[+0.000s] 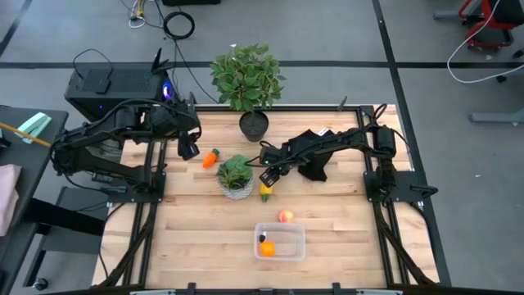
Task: Pick and placing Produce into tupperware
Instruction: Put the strawberry in the transparent bin
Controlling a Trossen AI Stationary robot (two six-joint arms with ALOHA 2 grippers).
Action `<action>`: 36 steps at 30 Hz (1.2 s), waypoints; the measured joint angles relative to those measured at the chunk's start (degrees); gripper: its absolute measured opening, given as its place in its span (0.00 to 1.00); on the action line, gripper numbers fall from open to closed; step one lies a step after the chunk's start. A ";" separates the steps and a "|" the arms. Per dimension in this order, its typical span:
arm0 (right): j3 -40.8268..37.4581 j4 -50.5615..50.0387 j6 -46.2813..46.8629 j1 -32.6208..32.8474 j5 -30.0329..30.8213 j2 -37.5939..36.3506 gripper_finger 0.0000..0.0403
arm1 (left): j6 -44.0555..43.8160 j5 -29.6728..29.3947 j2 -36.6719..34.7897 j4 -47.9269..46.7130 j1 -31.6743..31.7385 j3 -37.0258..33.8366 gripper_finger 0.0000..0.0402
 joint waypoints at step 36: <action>0.52 -1.51 3.99 18.96 -11.58 -21.53 0.36 | -0.03 -0.02 -0.02 0.00 0.00 0.00 0.43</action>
